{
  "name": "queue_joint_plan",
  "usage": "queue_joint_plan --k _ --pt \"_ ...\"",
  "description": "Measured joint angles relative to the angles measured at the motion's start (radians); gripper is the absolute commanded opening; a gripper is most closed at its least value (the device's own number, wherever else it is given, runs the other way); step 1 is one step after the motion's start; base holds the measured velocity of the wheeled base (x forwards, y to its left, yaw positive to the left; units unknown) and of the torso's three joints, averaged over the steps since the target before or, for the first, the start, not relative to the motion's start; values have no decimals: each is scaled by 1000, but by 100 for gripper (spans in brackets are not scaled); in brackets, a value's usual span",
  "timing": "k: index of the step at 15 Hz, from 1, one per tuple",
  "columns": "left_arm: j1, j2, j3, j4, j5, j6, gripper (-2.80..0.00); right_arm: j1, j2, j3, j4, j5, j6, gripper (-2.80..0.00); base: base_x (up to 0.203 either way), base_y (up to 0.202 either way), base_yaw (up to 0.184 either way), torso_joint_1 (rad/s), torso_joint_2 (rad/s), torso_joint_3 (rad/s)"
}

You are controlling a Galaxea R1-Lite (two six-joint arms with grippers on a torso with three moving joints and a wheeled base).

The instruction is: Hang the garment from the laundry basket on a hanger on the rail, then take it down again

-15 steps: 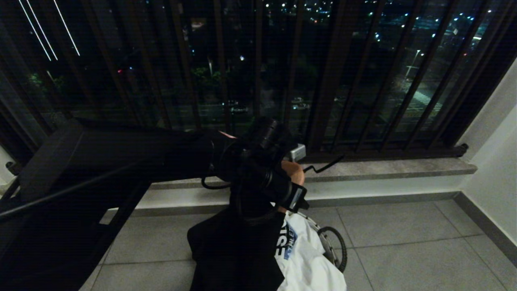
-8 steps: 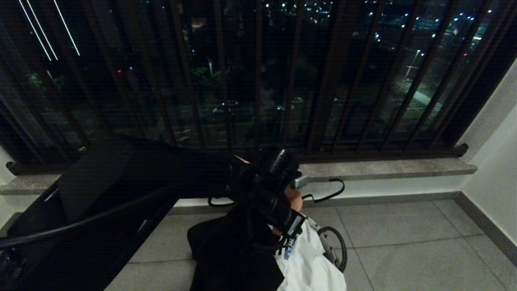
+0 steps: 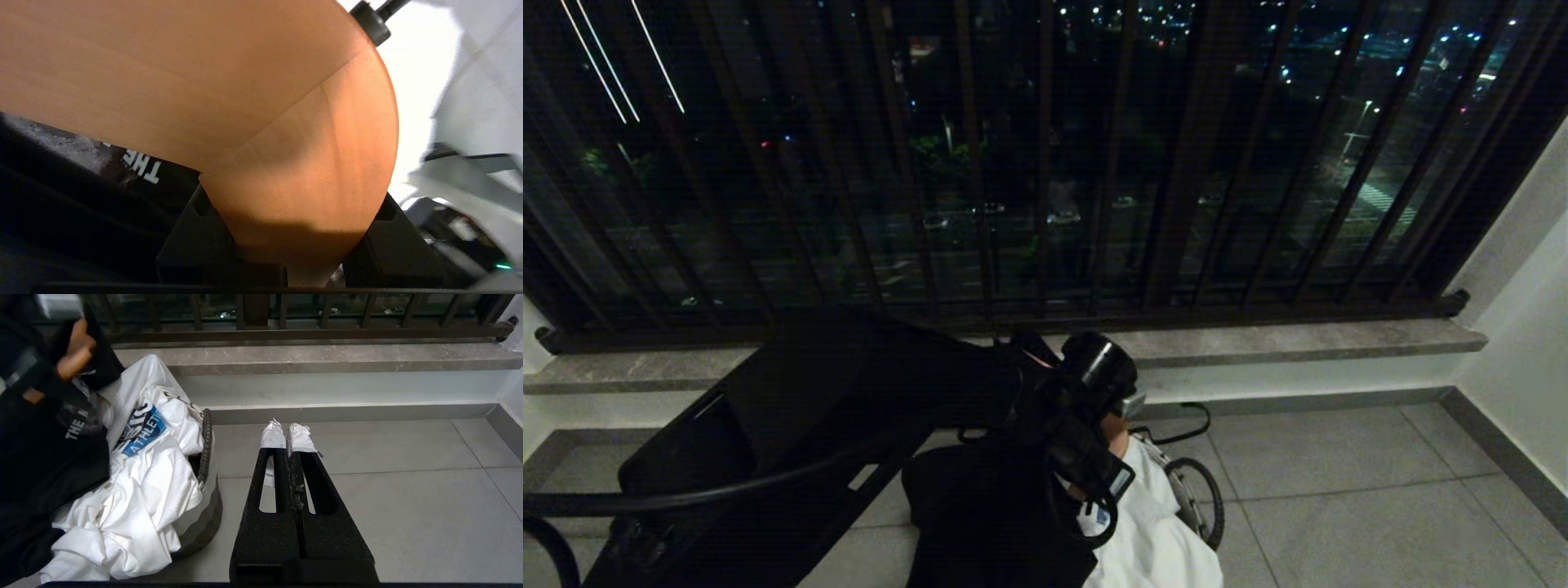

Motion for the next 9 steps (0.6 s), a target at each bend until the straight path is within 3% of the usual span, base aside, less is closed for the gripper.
queue_joint_plan --k 9 --pt "-54 101 -40 -1 101 18 -280 0 0 0 0 0 0 -280 0 0 0 0 0 0"
